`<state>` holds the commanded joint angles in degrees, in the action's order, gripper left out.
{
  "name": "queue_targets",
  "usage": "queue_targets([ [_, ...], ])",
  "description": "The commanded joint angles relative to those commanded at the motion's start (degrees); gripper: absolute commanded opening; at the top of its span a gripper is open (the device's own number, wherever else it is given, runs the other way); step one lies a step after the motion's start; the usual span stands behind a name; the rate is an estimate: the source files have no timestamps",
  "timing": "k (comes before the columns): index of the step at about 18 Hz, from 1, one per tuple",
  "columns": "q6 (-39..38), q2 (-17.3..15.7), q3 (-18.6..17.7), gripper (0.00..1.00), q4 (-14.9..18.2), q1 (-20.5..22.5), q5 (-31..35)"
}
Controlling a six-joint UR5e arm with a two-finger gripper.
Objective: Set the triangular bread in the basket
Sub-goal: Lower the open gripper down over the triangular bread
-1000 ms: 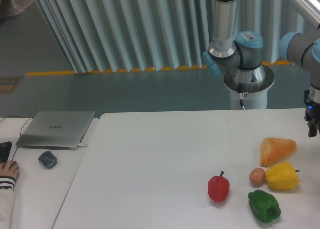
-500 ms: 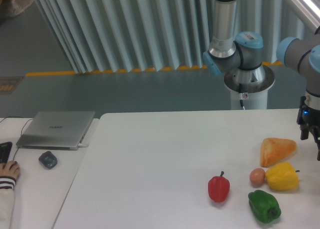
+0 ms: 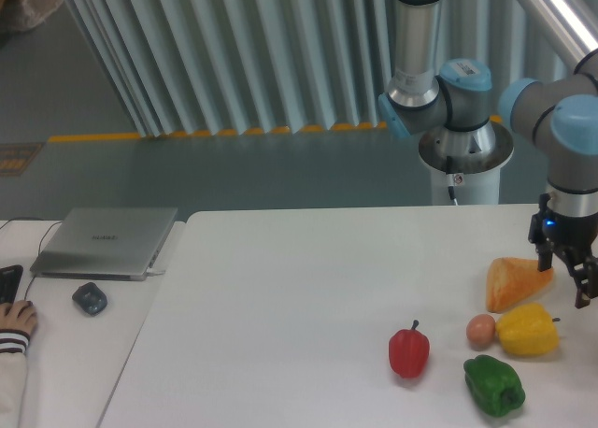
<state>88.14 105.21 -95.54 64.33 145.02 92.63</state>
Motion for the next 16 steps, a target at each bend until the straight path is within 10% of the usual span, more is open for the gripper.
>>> queue_targets([
  [16,0.72,-1.58,-9.05,1.00,1.76,-0.88,1.50],
])
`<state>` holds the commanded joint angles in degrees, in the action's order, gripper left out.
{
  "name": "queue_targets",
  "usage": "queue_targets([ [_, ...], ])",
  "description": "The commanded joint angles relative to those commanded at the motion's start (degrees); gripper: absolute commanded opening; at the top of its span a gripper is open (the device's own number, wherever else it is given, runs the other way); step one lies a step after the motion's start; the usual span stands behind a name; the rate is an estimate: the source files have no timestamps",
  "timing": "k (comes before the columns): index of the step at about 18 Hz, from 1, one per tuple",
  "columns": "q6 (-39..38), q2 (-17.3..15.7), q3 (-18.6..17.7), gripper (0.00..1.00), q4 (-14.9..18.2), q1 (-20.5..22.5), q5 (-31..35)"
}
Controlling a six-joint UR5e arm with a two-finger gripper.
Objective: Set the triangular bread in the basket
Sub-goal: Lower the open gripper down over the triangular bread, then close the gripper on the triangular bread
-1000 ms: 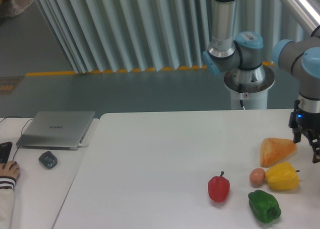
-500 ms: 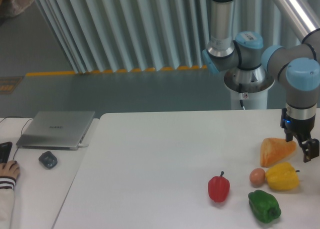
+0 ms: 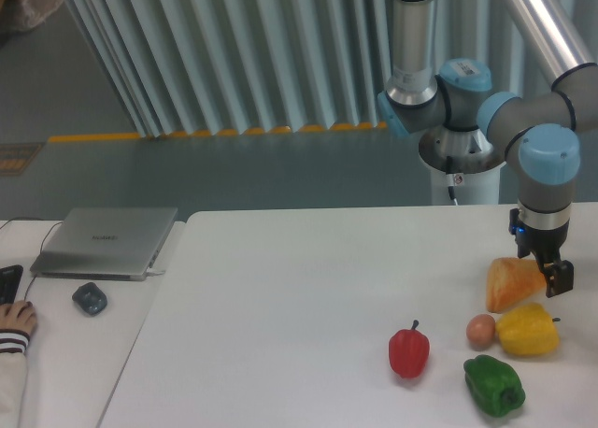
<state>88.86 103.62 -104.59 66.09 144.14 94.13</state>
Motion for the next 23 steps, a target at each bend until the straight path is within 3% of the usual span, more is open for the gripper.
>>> queue_targets([
  [4,-0.18,0.35,0.00,1.00,-0.09,-1.14,0.00],
  [5,-0.18,0.53,0.09,0.96,-0.09,-1.32,0.00],
  [6,-0.26,0.61,0.09,0.83,-0.09,-1.67,0.00],
  [7,-0.26,0.88,0.00,0.78,-0.17,-1.76,0.09],
  [14,-0.09,1.93,0.00,0.77,-0.26,-3.25,3.16],
  [17,-0.18,2.11,0.35,0.45,-0.26,-3.25,3.16],
  [20,0.00,2.46,1.84,0.26,0.08,-3.34,3.34],
  [21,0.00,2.46,2.45,0.23,0.87,-3.25,3.34],
  [22,0.00,2.63,4.11,0.14,3.66,-3.17,3.34],
  [23,0.00,2.81,5.52,0.14,5.95,-3.16,3.34],
])
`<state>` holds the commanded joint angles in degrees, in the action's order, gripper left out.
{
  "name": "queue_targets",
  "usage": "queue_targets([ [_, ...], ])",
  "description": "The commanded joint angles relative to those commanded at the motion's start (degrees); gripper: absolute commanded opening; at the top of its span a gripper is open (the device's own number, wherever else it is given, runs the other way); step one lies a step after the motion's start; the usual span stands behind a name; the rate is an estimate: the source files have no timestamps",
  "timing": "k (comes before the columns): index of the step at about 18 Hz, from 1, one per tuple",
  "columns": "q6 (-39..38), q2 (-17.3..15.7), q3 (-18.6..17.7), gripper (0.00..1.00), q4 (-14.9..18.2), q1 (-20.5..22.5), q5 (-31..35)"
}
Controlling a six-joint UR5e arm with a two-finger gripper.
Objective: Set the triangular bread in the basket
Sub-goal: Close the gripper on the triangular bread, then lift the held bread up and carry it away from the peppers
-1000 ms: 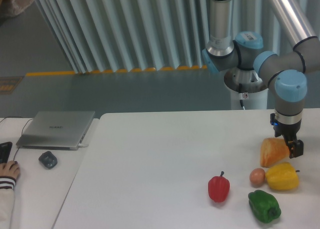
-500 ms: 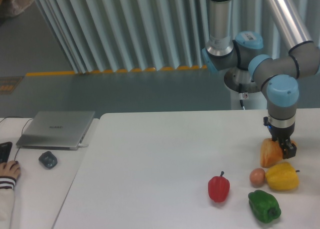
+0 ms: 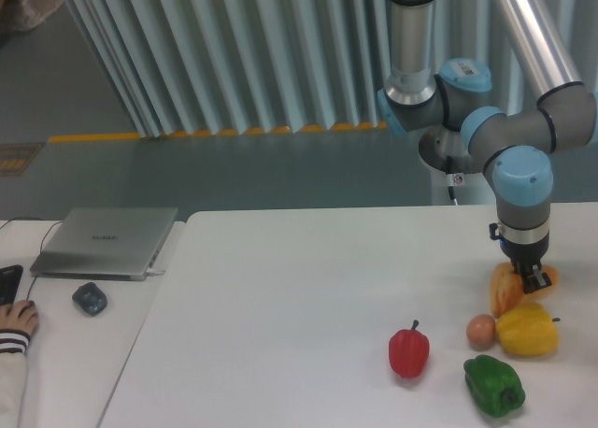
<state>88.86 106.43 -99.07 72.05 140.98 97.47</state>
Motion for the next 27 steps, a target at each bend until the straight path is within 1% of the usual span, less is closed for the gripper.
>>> queue_targets([
  [1,0.00,-0.09,2.36,0.14,3.24,0.00,0.00],
  [2,0.00,-0.09,3.78,0.14,4.93,0.09,0.00],
  [3,0.09,-0.17,4.58,0.14,5.81,0.17,-0.09],
  [7,0.09,-0.79,7.30,0.14,6.26,0.79,-1.40],
  [10,0.61,-1.67,9.68,0.14,8.28,1.23,-3.68],
  [11,0.70,-1.76,10.55,0.14,8.28,1.67,-4.65],
  [14,2.10,-2.37,12.40,0.14,7.41,3.07,-4.66],
  [17,3.69,-2.46,13.11,0.14,6.97,4.74,-5.53],
  [18,3.69,-2.46,13.46,0.14,6.44,5.18,-5.54],
  [21,4.82,-2.63,13.90,0.15,3.20,7.02,-5.97],
  [23,7.63,-2.81,13.81,0.15,3.01,8.60,-6.24],
  [25,10.36,-2.99,15.03,0.15,2.49,10.45,-6.24],
  [27,11.34,-2.73,15.74,0.15,1.79,11.69,-6.33],
])
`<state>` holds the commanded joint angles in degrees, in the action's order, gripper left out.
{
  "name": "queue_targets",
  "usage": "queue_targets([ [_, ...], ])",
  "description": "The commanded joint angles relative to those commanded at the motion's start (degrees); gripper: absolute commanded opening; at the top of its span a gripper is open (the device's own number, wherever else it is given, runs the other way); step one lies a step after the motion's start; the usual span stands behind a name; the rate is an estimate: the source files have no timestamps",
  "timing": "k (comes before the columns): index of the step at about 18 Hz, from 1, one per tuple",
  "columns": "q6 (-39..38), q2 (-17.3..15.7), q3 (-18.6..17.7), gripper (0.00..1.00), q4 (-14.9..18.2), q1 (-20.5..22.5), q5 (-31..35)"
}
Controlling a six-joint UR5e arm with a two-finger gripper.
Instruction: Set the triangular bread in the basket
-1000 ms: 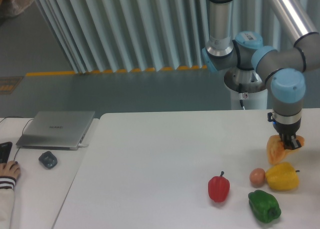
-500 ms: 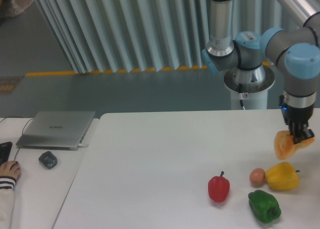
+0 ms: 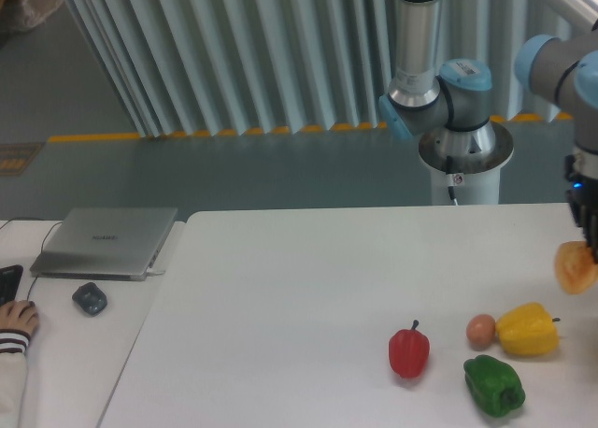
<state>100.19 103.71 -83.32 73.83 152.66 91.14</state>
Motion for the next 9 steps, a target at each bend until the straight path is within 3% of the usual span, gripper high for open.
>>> queue_targets([
  [3,0.00,1.40,0.44,0.15,-4.83,0.97,0.26],
  [6,-0.26,2.28,0.27,0.15,-6.24,2.02,0.26],
  [9,-0.26,3.95,0.00,0.16,-9.66,2.55,0.44],
])
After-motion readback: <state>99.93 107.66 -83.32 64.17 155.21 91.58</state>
